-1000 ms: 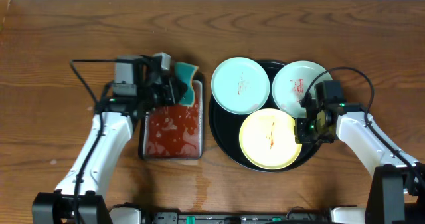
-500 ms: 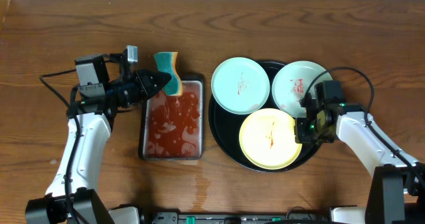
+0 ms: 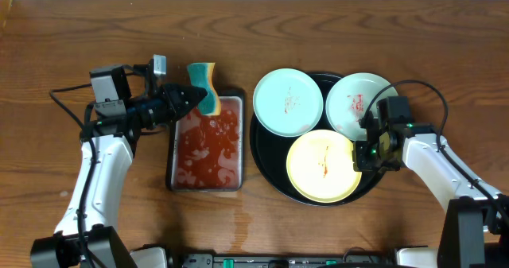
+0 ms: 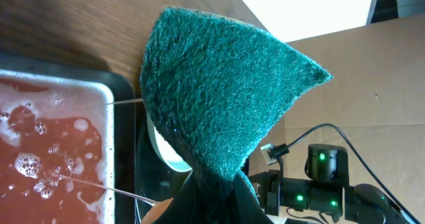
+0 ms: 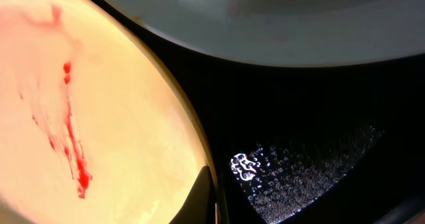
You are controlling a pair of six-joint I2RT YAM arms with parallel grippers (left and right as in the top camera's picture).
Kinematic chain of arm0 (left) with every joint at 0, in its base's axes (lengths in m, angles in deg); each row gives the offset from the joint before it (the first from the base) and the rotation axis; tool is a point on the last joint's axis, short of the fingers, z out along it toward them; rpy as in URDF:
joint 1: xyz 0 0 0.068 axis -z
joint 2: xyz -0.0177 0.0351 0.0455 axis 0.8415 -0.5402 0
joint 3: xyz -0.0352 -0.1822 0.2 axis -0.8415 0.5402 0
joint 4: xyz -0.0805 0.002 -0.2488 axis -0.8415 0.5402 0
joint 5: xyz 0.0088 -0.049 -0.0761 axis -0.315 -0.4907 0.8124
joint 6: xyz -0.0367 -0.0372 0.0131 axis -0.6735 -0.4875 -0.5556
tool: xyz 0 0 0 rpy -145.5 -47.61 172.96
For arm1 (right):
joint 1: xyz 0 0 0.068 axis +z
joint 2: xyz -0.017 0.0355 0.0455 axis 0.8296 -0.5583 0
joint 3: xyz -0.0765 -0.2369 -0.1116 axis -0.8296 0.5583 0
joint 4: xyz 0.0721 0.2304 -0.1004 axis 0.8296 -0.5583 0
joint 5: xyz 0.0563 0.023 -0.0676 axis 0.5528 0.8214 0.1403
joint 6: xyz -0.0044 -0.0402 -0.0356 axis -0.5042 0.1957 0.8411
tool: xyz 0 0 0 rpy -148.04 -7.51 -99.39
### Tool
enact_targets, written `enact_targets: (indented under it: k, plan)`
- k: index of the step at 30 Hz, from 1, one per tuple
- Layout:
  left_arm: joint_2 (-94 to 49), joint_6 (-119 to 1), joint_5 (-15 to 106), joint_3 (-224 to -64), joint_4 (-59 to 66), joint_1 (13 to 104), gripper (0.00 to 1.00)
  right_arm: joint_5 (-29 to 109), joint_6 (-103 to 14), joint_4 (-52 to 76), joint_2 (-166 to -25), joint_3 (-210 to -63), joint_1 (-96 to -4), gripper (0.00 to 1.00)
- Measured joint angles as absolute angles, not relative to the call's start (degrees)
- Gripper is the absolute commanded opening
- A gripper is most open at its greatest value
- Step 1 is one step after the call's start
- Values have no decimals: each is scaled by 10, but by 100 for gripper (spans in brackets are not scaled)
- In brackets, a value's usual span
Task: Clean dirty plates on tray and stack at the side
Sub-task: 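Lift the sponge out of the basin with the left gripper, then carry the sponge with the left gripper over the yellow plate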
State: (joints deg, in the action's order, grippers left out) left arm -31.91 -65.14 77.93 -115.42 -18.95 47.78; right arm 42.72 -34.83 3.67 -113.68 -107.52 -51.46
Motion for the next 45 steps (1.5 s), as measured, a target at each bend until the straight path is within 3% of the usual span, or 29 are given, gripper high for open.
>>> enact_targets:
  k: [5, 11, 22, 32, 45]
  plan:
    - [-318, -646, 730, -1154, -123, 496, 8, 427, -348, 37, -1137, -1075, -515, 1]
    - [-319, -618, 549, -1154, -37, 570, 7, 427, -348, 37, -1137, -1075, -515, 1]
    - [-360, -601, 293, -1154, -27, 724, 8, 427, -348, 37, -1137, -1075, -515, 1]
    - [-422, -608, 249, -1154, -34, 793, 8, 427, -348, 37, -1137, -1075, -515, 1]
    - [-421, -624, 265, -1154, -61, 808, 8, 427, -348, 37, -1137, -1075, -515, 1]
